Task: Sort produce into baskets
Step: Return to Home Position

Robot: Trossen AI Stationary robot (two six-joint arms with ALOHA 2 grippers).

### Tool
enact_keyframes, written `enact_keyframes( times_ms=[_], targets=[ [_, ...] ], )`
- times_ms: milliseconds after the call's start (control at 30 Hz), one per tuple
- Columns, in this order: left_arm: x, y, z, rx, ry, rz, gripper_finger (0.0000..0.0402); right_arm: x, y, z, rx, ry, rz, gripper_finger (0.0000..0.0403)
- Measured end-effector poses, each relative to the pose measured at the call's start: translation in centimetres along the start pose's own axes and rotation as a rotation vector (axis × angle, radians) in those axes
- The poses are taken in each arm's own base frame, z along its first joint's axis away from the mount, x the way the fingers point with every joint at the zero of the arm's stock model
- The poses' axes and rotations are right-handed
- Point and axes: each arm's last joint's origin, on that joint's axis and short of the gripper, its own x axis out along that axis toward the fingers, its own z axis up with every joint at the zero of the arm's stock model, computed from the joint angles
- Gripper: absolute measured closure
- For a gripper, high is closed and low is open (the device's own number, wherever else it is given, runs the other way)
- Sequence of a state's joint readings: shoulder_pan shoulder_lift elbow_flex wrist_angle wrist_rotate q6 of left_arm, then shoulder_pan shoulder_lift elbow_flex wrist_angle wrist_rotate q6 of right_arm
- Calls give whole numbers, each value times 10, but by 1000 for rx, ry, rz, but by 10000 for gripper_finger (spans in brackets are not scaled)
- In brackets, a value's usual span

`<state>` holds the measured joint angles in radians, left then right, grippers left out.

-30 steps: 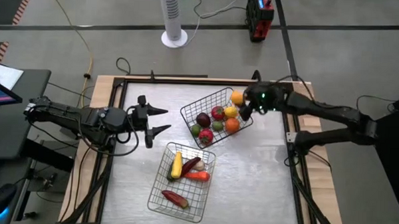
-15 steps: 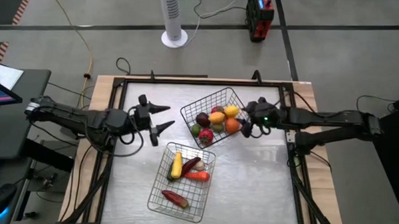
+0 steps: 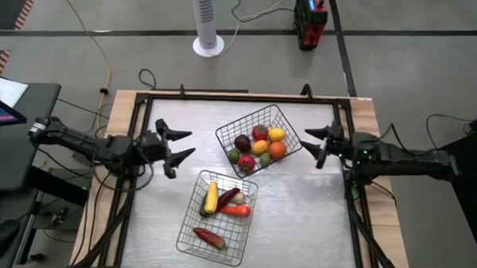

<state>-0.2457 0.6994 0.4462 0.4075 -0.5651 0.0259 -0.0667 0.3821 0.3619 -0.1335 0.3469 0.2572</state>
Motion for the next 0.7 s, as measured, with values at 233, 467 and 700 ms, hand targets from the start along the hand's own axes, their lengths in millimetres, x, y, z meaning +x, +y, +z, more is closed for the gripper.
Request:
enact_keyframes(
  times_ms=[233,467,700],
  targets=[
    [-31,19,-21,-45,-95,2,146,-18,-9,-12,42,-103,20,111],
    [-58,35,-38,-93,-190,4,146,-39,-17,-15,68,-167,42,111],
    [-75,46,-53,-134,-278,7,146,-35,-19,-24,12,-111,26,111]
  ],
)
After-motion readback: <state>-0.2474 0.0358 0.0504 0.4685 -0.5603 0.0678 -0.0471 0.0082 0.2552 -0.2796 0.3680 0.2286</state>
